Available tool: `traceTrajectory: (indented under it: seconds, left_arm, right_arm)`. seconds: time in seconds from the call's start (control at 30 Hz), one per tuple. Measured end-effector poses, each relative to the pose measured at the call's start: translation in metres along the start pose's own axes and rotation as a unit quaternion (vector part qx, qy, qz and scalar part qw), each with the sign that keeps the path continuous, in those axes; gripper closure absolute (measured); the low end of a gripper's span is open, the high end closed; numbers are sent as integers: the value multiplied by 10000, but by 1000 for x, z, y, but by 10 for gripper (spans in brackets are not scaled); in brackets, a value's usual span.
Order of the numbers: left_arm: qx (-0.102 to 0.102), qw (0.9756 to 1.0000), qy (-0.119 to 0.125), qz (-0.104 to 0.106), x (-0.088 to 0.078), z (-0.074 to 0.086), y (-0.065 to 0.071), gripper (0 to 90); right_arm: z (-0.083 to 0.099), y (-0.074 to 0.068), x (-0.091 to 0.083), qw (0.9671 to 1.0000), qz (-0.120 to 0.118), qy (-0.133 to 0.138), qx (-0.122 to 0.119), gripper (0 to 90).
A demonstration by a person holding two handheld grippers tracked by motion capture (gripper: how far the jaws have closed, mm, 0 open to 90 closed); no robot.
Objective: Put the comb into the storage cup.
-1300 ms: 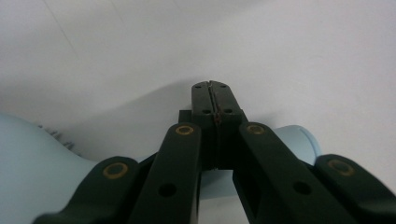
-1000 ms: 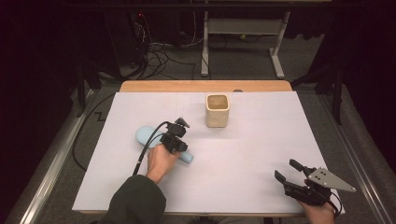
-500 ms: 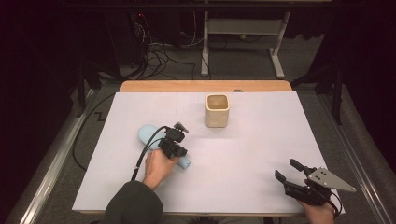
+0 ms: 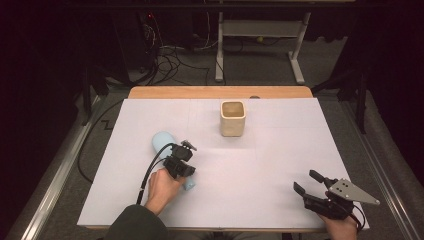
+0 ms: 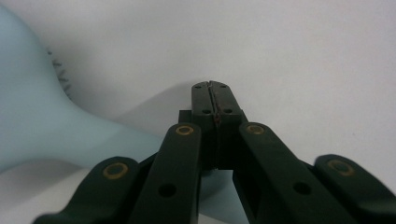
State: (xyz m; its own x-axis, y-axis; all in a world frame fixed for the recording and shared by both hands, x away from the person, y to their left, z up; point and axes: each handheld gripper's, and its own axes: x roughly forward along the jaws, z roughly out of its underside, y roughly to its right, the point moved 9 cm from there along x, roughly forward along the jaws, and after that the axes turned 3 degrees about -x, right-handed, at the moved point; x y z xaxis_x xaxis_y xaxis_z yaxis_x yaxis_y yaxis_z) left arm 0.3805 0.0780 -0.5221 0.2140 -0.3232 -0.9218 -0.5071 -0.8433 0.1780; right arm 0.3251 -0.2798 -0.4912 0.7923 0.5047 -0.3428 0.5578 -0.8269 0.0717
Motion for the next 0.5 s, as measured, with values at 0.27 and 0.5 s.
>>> traceTrajectory:
  seconds: [0.27, 0.5]
  left_arm:
    - [-20, 10000, 85, -18, -4, 11, -3, 898]
    - [51, 9998, 109, -146, -5, 17, -3, 898]
  right_arm:
    - [0, 0, 2, 10000, 5, -5, -9, 296]
    - [0, 0, 2, 10000, 4, -6, -10, 296]
